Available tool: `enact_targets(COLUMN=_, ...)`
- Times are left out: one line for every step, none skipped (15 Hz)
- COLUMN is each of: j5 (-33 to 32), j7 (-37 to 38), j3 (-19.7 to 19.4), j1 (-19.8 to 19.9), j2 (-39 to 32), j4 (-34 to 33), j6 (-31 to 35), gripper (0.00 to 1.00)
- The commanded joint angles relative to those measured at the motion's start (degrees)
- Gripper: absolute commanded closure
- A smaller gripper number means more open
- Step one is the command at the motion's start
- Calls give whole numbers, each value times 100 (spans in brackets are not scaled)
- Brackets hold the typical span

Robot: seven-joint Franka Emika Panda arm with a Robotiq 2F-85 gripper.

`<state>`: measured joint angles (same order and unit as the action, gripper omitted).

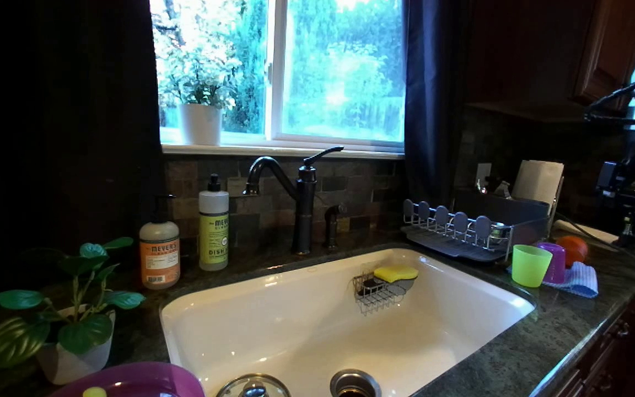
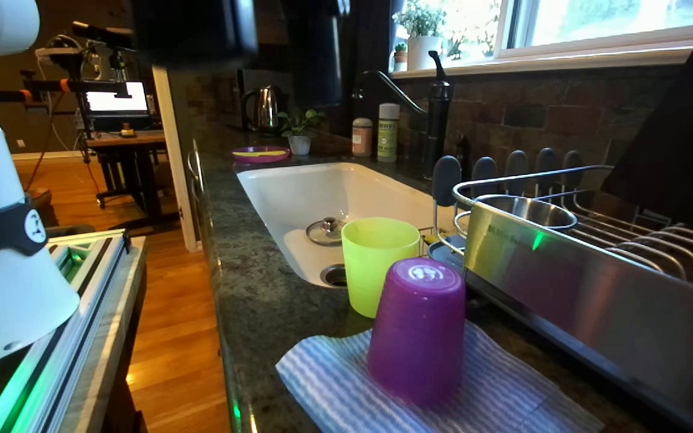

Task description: Take the fork off of the dish rack

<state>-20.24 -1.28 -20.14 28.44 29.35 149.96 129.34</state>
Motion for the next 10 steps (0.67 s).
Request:
enact_targets(j5=154, j7=719, j3=9, j1=177, j2=-554, j4=-701, j6=257, gripper=0)
enact_targets(j5=171, j7=966, j3=48, j1=213, j2=-635, j4=-881, j6=322, gripper=0)
enact_targets(j5=166, j7=1224, j3=91, j1=243, j2=-701, j4=-1078, j6=350, gripper=0)
enact_targets(j5=138, j7=1481, j3=122, j1=262, j2=-806, j4=-1308, j6=398, gripper=0)
enact_targets(j5=85, j7=1710, j3=138, j1=293, j2=-920, j4=-1526, j6=449, gripper=0)
enact_targets(j5=20, j7=1825, j3=128, j1=316, j2=-1033, j4=-1754, j6=465, gripper=0)
enact_targets(j5=90, j7=1718, j3=25, j1=258, j2=-1241, j4=-2017, j6=475, gripper=0)
enact_targets(j5=201, j7=1526, j3=-55, j1=194, j2=-1292, j4=-2191, j6=231, gripper=0)
enact_targets(j5=59, j7=1589, j3=25, j1=198, j2=-931, j4=-1794, j6=378, gripper=0)
enact_targets(j5=64, j7=1585, j3=-13, j1=189, j2=-1046, j4=-1959, j6=364, gripper=0)
